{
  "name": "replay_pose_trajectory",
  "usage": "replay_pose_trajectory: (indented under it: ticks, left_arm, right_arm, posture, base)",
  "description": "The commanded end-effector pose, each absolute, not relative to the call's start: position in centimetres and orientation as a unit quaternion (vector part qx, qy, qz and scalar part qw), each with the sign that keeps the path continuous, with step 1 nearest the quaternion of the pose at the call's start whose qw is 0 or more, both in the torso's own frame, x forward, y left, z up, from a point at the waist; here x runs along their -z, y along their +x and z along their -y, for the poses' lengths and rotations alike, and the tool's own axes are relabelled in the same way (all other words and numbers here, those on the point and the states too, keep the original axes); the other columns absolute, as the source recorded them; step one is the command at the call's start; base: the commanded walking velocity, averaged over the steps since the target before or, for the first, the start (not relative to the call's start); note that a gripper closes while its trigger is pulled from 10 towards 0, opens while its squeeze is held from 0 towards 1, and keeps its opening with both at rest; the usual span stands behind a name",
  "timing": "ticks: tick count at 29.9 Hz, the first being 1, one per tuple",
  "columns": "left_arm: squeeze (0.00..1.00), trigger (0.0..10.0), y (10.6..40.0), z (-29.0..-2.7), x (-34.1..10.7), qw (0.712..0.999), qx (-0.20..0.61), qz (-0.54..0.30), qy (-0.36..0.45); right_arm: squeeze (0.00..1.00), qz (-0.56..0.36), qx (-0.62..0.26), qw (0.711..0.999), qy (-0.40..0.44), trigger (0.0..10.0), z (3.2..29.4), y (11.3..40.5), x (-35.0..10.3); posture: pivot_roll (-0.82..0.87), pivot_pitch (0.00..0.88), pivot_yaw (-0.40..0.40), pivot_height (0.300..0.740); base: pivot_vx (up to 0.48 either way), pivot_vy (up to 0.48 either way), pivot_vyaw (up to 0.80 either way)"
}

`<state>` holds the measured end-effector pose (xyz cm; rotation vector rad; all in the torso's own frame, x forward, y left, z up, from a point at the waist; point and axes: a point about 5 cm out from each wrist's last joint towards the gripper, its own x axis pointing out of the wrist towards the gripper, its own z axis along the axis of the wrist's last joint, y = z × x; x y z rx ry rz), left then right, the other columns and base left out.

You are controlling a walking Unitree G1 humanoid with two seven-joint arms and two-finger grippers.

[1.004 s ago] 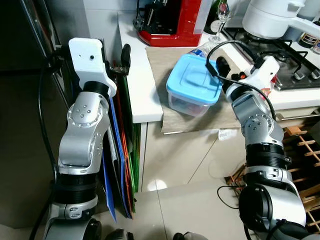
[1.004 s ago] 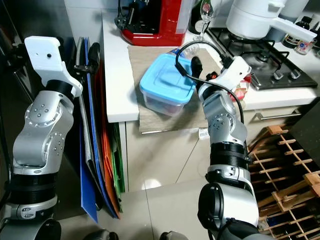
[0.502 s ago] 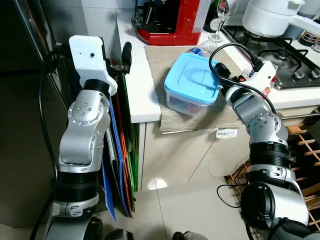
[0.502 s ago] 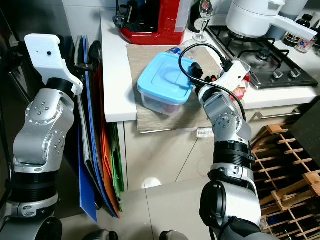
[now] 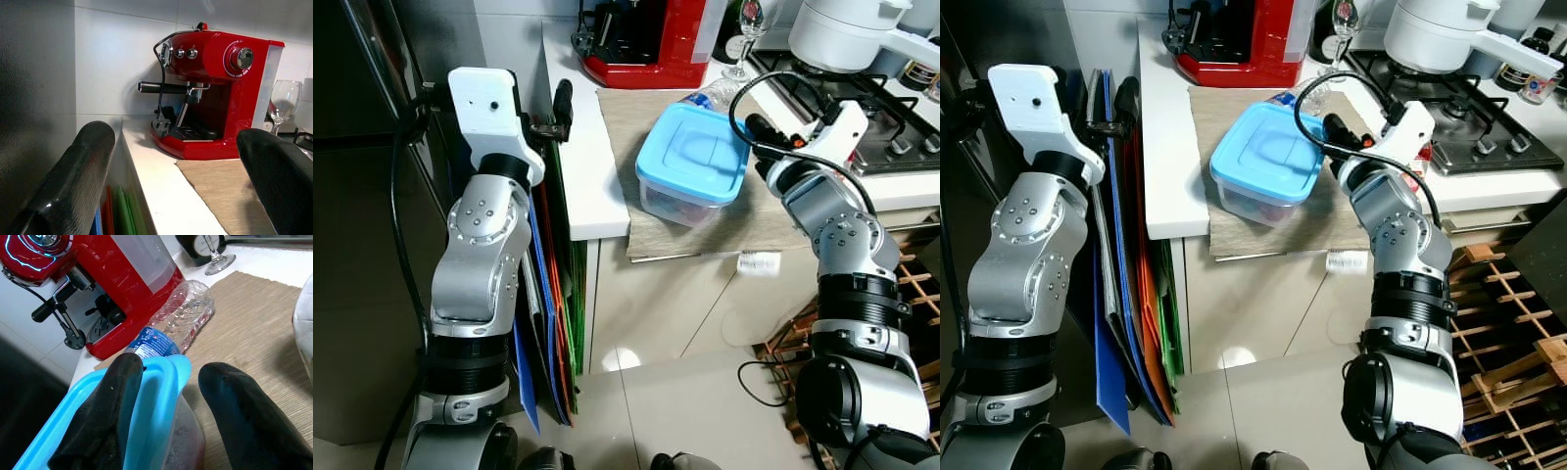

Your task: Restocking fridge

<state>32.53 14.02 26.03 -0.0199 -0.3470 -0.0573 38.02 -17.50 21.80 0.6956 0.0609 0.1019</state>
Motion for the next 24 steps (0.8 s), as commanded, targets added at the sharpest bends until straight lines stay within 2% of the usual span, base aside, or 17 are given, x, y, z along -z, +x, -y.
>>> replay_pose_trajectory:
  ticks: [1,7,12,20,21,22,23,24]
  left_arm:
    - [0.0,10.0,32.8,-13.8,-26.2,0.985,0.03,0.17,-0.014]
    - [0.0,10.0,32.9,-13.7,-26.2,0.985,0.029,0.169,-0.015]
    - [0.0,10.0,32.9,-13.8,-26.1,0.985,0.027,0.168,-0.016]
    - [0.0,10.0,33.0,-13.6,-25.9,0.986,0.031,0.163,-0.021]
    - [0.0,10.0,33.0,-13.4,-25.6,0.987,0.038,0.156,-0.017]
    - [0.0,10.0,33.0,-13.4,-25.6,0.987,0.038,0.156,-0.017]
    - [0.0,10.0,32.9,-13.1,-25.2,0.988,0.047,0.143,-0.023]
    - [0.0,10.0,32.4,-12.7,-24.6,0.989,0.059,0.131,-0.031]
  right_arm:
    - [0.18,-0.02,-0.056,0.938,0.34,0.0,17.5,37.9,-22.4]
    - [0.18,0.007,-0.047,0.943,0.33,0.0,17.9,37.9,-22.7]
    - [0.19,0.138,-0.044,0.961,0.234,0.0,18.6,37.0,-26.7]
    - [0.15,0.141,-0.004,0.981,0.135,0.0,19.5,36.9,-26.2]
    - [0.0,0.143,0.004,0.985,0.101,0.0,19.6,36.8,-25.9]
    - [0.0,0.143,0.004,0.985,0.101,0.0,19.6,36.8,-25.9]
    - [0.0,0.149,0.012,0.987,0.063,5.7,19.8,36.3,-25.4]
    - [0.0,0.169,0.033,0.985,0.023,10.0,20.1,35.2,-25.1]
  posture:
    - [0.0,0.052,-0.085,0.74]
    - [0.0,0.048,-0.088,0.74]
    - [0.0,0.045,-0.089,0.74]
    - [-0.01,0.044,-0.094,0.74]
    - [-0.01,0.044,-0.094,0.74]
    - [-0.01,0.044,-0.094,0.74]
    - [-0.01,0.045,-0.096,0.74]
    - [-0.01,0.047,-0.096,0.74]
  base:
    - [0.0,0.0,0.0]
    - [0.0,0.0,0.0]
    - [0.0,0.0,0.0]
    - [0.0,0.0,0.0]
    - [0.0,0.0,0.0]
    - [0.0,0.0,0.0]
    - [0.0,0.0,0.0]
    - [0.0,0.0,0.0]
